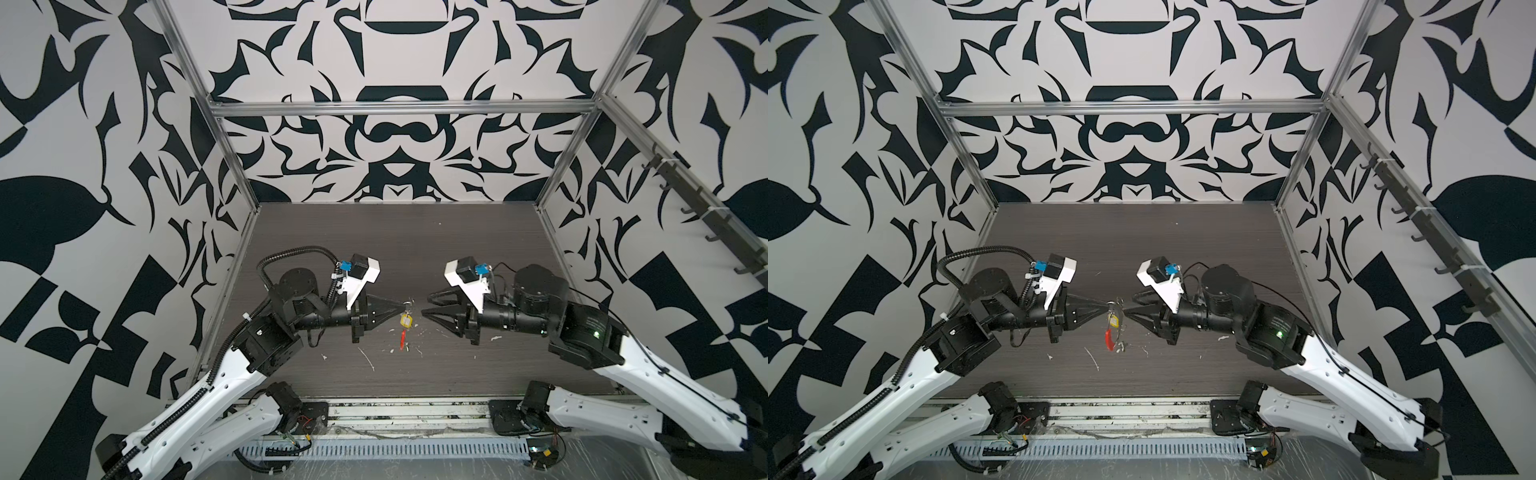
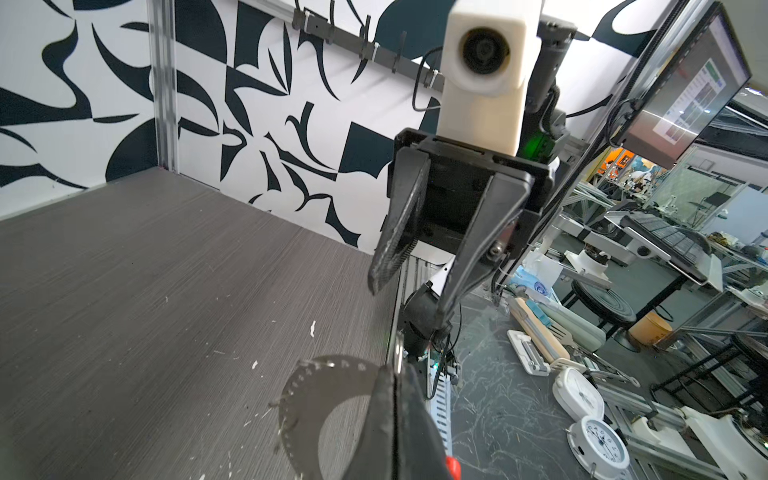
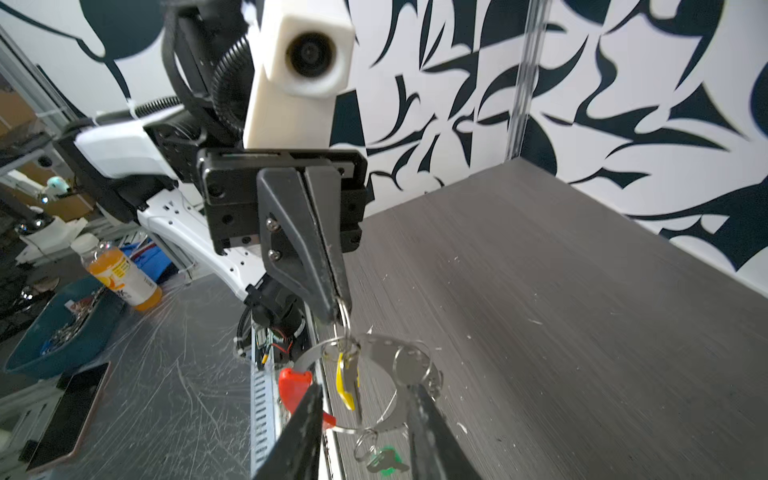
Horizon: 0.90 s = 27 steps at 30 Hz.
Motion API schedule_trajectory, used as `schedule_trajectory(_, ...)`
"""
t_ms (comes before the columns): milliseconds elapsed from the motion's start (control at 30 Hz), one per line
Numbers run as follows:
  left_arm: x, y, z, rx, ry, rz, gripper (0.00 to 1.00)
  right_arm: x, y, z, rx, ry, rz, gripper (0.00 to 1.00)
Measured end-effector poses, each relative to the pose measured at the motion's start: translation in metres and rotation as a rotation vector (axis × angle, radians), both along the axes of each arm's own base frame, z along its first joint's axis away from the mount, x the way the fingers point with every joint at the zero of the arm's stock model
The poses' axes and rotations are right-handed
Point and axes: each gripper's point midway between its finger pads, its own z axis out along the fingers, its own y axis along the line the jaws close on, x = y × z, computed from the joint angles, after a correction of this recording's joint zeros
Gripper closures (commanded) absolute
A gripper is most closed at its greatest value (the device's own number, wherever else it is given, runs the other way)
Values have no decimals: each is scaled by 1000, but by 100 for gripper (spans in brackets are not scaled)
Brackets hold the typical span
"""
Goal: Remove the keys from the keyring
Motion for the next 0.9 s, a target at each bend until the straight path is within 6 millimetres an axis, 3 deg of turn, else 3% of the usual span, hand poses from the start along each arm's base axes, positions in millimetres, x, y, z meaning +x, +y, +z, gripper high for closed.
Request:
schedule_trajectory(167,2,-2,6,-38,-13,0,100,-5,-6,-4,56,-14,-4,62)
schedule_trajectory(533,-1,-2,22,-125,-17,-19,100,-11,14,-18,120,28,93,58)
schedule_trajectory(900,-7,0,32,-161,-25,-48,100,-17,14,-9,189,20,122,52)
